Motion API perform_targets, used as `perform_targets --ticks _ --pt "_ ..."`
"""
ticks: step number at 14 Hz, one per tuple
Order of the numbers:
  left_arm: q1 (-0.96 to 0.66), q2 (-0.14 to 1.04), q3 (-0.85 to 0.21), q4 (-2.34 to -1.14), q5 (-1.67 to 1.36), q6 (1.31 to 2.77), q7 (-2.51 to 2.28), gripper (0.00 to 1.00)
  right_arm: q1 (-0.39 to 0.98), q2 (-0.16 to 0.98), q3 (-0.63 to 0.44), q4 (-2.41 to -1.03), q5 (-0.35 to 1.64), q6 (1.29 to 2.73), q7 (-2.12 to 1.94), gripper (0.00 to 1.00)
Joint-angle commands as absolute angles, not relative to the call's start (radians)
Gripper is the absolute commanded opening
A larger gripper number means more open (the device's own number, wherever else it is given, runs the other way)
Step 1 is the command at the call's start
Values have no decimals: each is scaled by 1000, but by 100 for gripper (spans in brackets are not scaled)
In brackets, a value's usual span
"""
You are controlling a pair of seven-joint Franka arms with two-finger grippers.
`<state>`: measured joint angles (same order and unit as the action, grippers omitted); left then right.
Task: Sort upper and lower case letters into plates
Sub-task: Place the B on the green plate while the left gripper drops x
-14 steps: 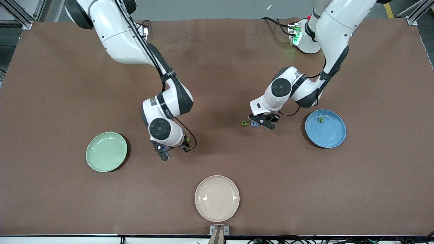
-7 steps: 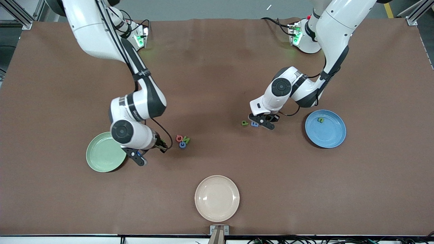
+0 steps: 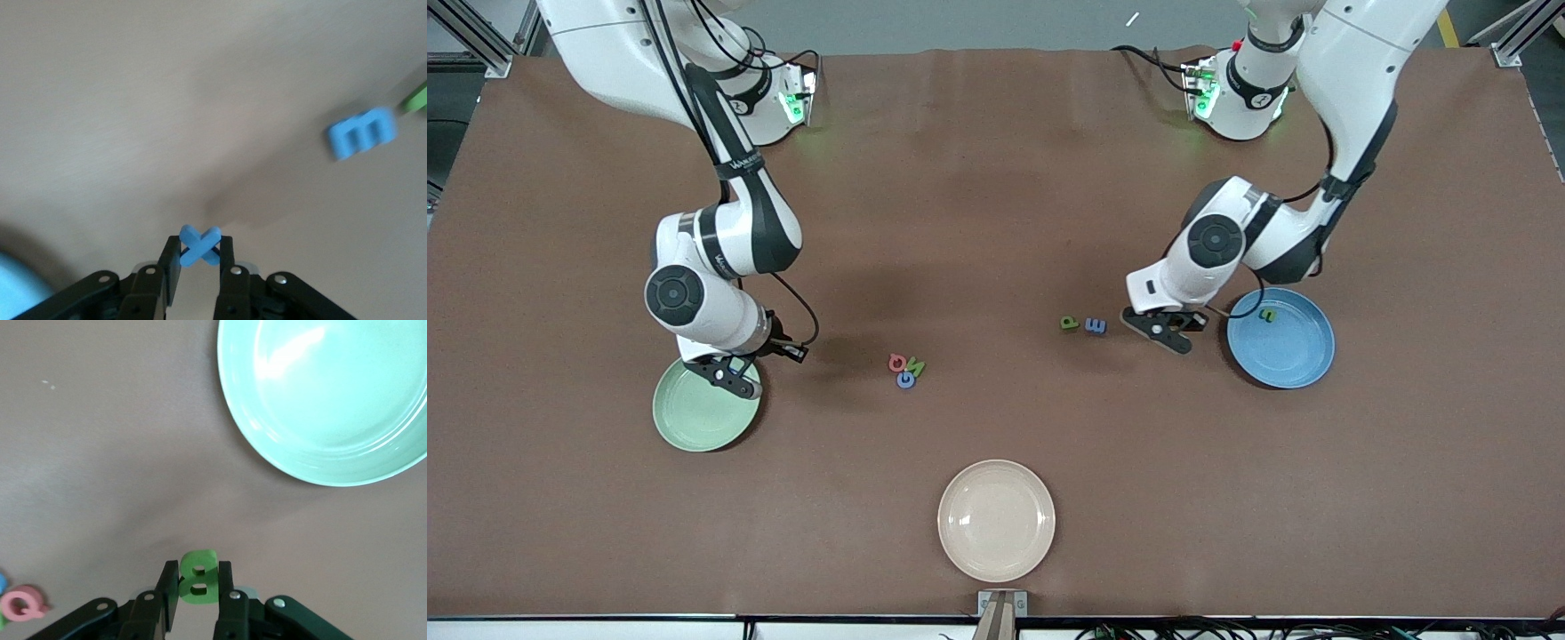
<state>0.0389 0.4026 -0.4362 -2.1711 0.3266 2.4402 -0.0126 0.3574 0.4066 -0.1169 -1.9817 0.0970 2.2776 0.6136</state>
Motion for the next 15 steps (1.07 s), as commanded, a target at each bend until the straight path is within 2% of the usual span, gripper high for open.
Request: perform_targets --ticks 1,6,8,15 --pt "141 318 -445 -2241 342 2431 119 11 316 364 -103 -2019 84 2298 524 1" --pt "337 281 -446 -2282 342 2431 284 14 218 393 -104 -1959 84 2328 339 1" --pt "370 281 -443 -2286 342 2431 278 14 172 425 -103 -1953 92 2371 258 2" --pt "449 314 -443 -2284 436 2431 183 14 163 546 -98 -1899 101 2395 249 3"
